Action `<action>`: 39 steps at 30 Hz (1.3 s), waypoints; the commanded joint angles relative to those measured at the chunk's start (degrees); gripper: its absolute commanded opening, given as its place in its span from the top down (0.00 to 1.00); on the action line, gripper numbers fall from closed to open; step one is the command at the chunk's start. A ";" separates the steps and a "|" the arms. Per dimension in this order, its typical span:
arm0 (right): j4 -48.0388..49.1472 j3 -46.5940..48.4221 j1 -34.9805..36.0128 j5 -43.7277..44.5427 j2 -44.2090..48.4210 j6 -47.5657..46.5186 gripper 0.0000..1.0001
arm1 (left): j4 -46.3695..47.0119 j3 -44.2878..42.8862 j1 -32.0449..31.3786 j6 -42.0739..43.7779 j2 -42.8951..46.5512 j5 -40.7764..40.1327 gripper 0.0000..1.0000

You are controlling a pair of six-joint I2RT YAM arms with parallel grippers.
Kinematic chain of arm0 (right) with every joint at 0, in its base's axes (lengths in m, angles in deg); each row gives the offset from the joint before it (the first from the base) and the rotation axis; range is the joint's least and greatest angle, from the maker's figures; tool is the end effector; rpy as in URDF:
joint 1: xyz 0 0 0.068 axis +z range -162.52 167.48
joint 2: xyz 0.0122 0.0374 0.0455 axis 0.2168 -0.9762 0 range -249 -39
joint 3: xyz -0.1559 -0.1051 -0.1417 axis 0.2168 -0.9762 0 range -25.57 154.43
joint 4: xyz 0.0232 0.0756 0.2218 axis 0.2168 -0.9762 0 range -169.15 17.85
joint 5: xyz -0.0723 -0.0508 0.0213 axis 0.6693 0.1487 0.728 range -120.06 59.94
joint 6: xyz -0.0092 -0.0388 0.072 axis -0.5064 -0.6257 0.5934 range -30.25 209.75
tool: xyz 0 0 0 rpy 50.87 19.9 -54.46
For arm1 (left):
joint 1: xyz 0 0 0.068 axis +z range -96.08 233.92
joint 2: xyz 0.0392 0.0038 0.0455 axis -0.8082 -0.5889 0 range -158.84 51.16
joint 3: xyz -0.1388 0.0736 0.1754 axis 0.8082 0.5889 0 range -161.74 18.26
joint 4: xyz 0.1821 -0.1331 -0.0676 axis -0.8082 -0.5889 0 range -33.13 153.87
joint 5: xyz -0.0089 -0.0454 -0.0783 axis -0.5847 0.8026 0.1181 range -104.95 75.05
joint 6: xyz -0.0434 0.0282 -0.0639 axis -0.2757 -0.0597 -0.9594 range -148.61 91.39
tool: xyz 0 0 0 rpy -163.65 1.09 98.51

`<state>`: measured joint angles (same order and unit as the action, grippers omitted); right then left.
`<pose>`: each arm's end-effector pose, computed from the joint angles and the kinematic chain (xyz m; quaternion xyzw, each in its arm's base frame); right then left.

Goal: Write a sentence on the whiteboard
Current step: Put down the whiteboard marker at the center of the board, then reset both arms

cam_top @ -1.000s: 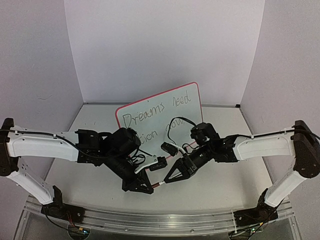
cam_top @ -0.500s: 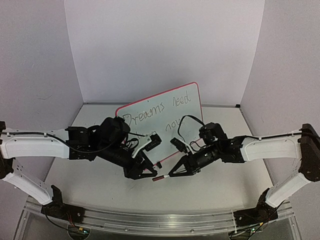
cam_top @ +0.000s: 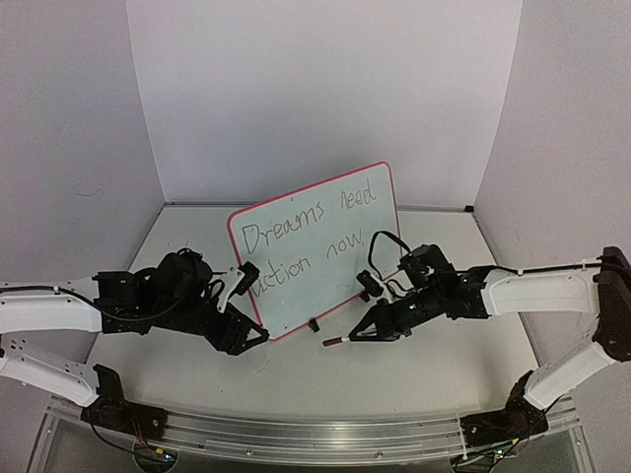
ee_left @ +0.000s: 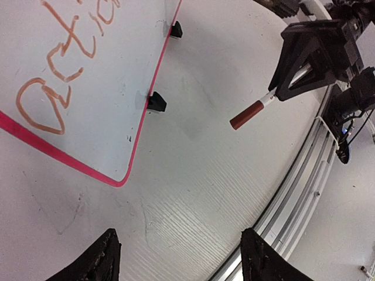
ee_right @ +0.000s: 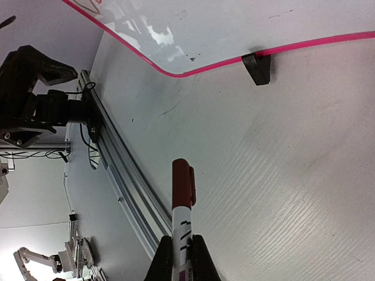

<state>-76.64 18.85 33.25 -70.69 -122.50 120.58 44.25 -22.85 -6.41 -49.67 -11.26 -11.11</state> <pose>0.1716 0.2430 0.1584 -0.2478 0.8368 0.4795 0.0924 0.1194 -0.2193 0.1947 0.3187 0.8517 -0.2936 0.2947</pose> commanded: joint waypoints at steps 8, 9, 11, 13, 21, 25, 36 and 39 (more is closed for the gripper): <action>6.05 1.19 3.00 3.08 -9.95 2.98 0.82 | -2.77 0.13 2.97 -8.00 -0.43 -7.41 0.22; 6.29 1.30 3.01 3.32 -10.35 3.05 0.77 | -3.09 0.09 3.23 -8.59 -0.51 -8.13 0.20; 6.26 1.24 3.06 4.74 -10.49 3.02 0.69 | -2.90 0.53 3.95 -9.86 -0.47 -9.12 0.17; 5.20 0.98 3.02 7.36 -10.26 3.04 0.58 | -2.35 1.16 4.80 -10.84 -0.35 -9.56 0.16; -5.00 0.34 -0.26 19.46 -7.57 0.89 0.28 | -4.46 4.20 10.09 -13.05 2.55 -10.70 0.14; -7.93 0.05 -2.93 23.31 -4.13 -1.53 0.12 | -6.40 6.19 13.45 -13.19 5.82 -10.71 0.13; -9.78 -0.48 -16.26 28.45 2.45 -10.58 0.02 | 1.35 8.88 33.85 -7.54 0.63 -1.75 0.10; -9.12 0.11 -22.34 26.88 2.74 -12.90 0.02 | 5.10 6.66 40.41 -3.90 -5.76 1.49 0.11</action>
<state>-85.57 18.50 17.11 -44.67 -121.54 112.68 42.16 -14.19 27.10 -58.75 -10.70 -15.40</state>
